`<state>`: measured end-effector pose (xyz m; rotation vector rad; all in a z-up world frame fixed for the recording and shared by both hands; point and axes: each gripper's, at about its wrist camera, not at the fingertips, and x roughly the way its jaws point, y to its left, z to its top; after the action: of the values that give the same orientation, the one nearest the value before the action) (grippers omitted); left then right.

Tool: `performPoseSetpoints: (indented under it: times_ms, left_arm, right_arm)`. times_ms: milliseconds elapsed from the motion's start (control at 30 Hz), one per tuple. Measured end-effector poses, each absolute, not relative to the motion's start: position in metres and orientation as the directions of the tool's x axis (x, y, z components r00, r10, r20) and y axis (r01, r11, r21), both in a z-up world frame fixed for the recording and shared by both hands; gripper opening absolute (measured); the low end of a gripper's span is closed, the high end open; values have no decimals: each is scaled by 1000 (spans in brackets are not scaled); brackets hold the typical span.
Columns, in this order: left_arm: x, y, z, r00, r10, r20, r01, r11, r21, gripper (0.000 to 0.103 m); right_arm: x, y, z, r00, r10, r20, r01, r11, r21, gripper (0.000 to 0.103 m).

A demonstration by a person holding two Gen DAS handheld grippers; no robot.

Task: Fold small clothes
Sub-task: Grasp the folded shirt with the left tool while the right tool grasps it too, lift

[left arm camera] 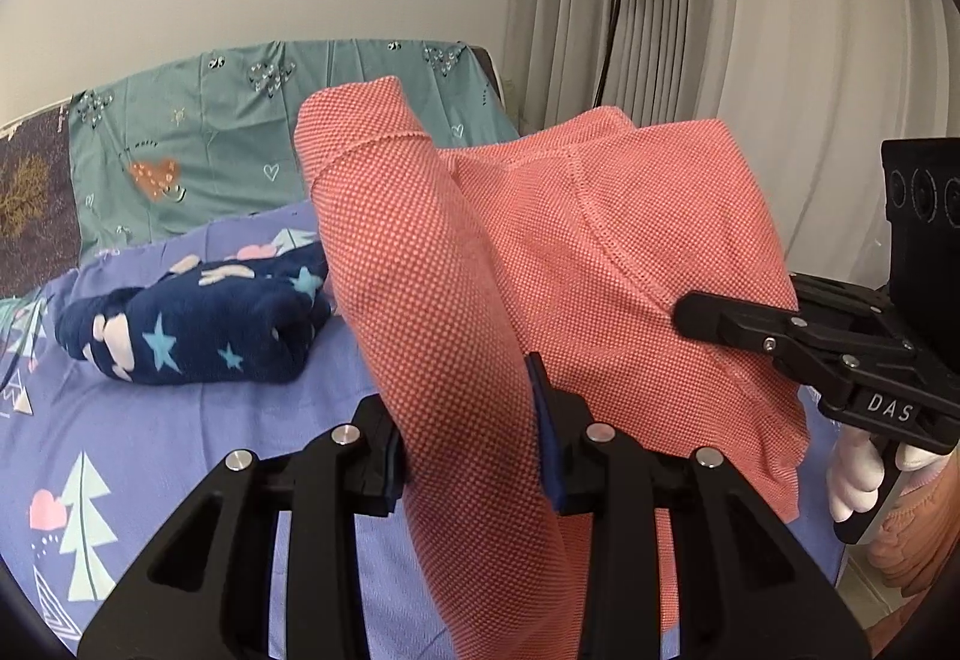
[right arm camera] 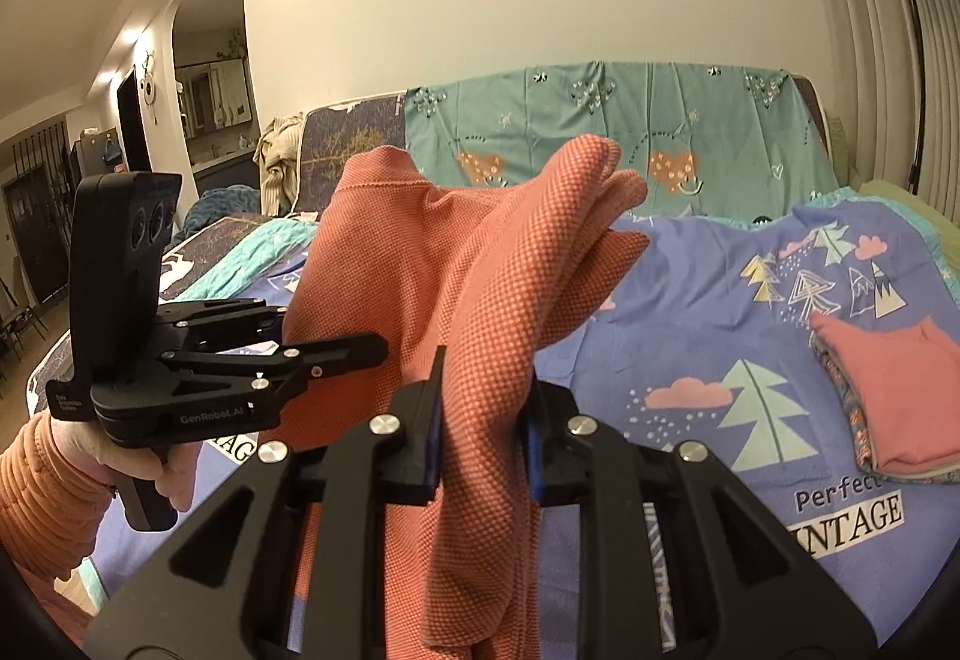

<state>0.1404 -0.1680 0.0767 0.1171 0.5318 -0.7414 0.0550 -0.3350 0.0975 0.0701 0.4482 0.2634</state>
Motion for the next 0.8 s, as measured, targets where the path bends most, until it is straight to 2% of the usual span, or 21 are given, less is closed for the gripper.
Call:
performPoseSetpoints:
  times_ms: [367, 800]
  left_arm:
    - [178, -216, 107, 606, -636, -477, 714, 700, -25, 35]
    - [267, -298, 111, 645, -614, -455, 709, 702, 57, 35]
  right_arm:
    - [87, -369, 122, 903, 174, -393, -157, 985, 74, 20]
    - [184, -436, 123, 919, 54, -390, -27, 997, 73, 20]
